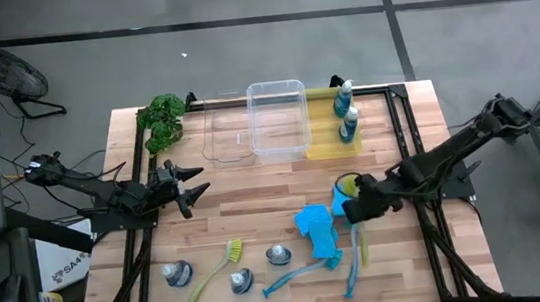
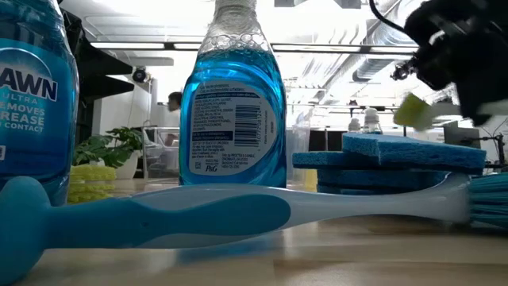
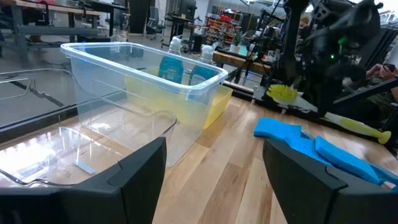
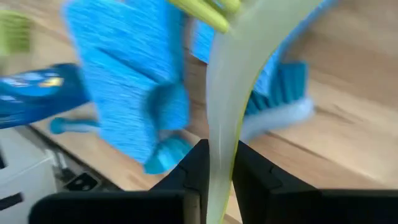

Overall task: Pick & Place Kitchen Sink Supplies
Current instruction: Put the yellow dishwashing brush into the white bin

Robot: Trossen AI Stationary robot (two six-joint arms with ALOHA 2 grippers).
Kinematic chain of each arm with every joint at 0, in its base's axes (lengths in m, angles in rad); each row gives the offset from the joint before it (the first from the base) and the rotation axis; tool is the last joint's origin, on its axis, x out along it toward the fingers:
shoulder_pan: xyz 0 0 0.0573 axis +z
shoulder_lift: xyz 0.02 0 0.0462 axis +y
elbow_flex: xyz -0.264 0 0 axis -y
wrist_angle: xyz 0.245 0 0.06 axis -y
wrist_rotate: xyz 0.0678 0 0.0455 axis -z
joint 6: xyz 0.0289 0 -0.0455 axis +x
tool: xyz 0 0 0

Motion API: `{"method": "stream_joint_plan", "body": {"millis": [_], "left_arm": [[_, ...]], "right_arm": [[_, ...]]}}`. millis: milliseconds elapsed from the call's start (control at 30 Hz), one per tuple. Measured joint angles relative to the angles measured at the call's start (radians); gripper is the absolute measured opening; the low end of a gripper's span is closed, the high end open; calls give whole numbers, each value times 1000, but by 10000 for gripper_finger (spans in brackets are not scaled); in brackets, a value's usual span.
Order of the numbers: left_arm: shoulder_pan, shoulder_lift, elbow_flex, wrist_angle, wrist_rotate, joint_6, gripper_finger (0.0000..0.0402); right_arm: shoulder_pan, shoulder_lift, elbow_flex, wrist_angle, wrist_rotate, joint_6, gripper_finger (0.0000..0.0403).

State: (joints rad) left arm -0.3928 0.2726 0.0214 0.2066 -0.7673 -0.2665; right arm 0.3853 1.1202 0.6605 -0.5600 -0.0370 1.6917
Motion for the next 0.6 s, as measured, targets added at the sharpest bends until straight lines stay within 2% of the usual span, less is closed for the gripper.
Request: {"method": "stream_joint_plan", "body": {"millis": [233, 400, 600], "left_arm": [[0, 0, 0, 0, 0, 0, 264], [0, 0, 0, 0, 0, 0, 264], [0, 0, 0, 0, 0, 0, 264]], "right_arm": [[-80, -36, 30, 79, 55, -209, 41], [-167, -36, 142, 63, 59, -421, 56], [-281, -12, 325, -17, 65, -700, 38]]}}
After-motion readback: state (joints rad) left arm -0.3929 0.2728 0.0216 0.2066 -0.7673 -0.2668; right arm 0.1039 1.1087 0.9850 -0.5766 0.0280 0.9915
